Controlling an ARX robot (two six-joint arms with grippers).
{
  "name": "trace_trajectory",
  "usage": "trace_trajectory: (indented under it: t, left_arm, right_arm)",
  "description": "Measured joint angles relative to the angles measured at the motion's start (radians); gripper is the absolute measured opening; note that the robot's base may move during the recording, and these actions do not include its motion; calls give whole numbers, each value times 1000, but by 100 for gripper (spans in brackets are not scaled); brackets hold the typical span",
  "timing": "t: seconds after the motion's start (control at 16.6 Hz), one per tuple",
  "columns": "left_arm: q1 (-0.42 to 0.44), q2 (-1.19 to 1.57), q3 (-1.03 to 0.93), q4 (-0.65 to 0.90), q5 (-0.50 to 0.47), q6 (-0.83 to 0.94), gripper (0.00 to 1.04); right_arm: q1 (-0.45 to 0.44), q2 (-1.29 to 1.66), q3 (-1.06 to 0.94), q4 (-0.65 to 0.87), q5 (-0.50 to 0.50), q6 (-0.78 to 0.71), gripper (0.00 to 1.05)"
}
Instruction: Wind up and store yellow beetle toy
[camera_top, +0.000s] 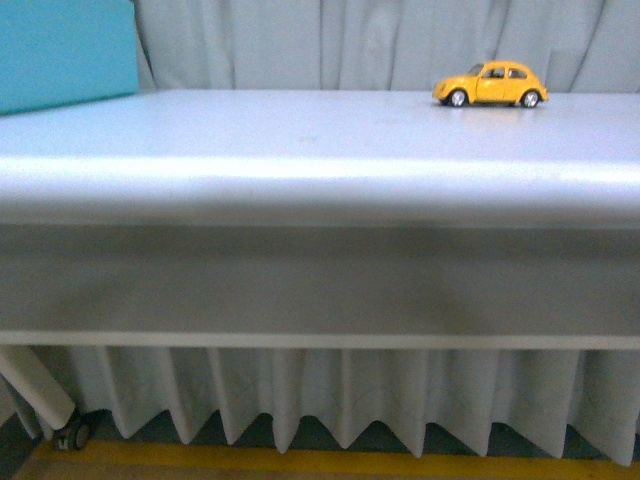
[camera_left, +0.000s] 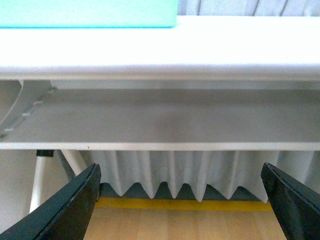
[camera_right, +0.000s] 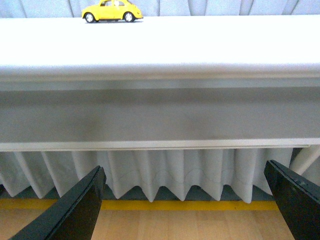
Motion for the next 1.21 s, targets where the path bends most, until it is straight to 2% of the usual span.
trace_trajectory:
  t: [1.21]
  left_arm:
    - [0,0,0,4,0,0,98]
  right_arm:
    - [0,0,0,3,0,3,98]
